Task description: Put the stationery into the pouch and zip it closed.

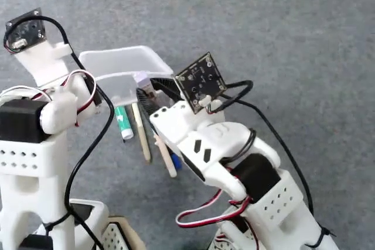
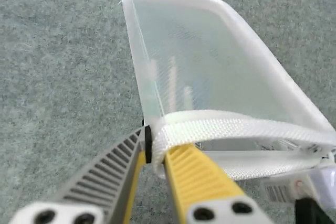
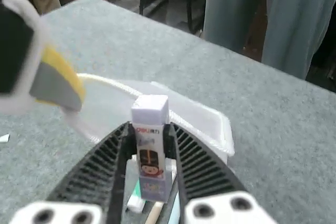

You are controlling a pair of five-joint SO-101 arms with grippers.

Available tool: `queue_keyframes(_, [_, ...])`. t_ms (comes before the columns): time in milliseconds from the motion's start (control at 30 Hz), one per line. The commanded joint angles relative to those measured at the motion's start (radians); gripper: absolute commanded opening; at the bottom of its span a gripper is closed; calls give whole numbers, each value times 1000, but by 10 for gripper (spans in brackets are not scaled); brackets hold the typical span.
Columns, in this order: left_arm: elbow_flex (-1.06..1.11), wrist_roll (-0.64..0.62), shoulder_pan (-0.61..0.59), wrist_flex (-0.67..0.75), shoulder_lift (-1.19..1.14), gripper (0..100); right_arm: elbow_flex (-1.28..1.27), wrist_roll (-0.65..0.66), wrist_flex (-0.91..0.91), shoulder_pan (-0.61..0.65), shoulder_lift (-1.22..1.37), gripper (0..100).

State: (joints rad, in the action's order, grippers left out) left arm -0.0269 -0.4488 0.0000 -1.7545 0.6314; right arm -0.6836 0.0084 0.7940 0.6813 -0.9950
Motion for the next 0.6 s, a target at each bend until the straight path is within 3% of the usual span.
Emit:
queue_keyframes(0, [-4, 6, 2, -8, 28, 28, -12, 8, -141, -15, -21, 12])
queue_keyframes(100, [-7, 6, -5, -8, 28, 28, -31, 9, -278, -21, -21, 12])
queue_keyframes(567, [-5, 6, -4, -8, 20, 28, -320, 11, -606, -20, -19, 12])
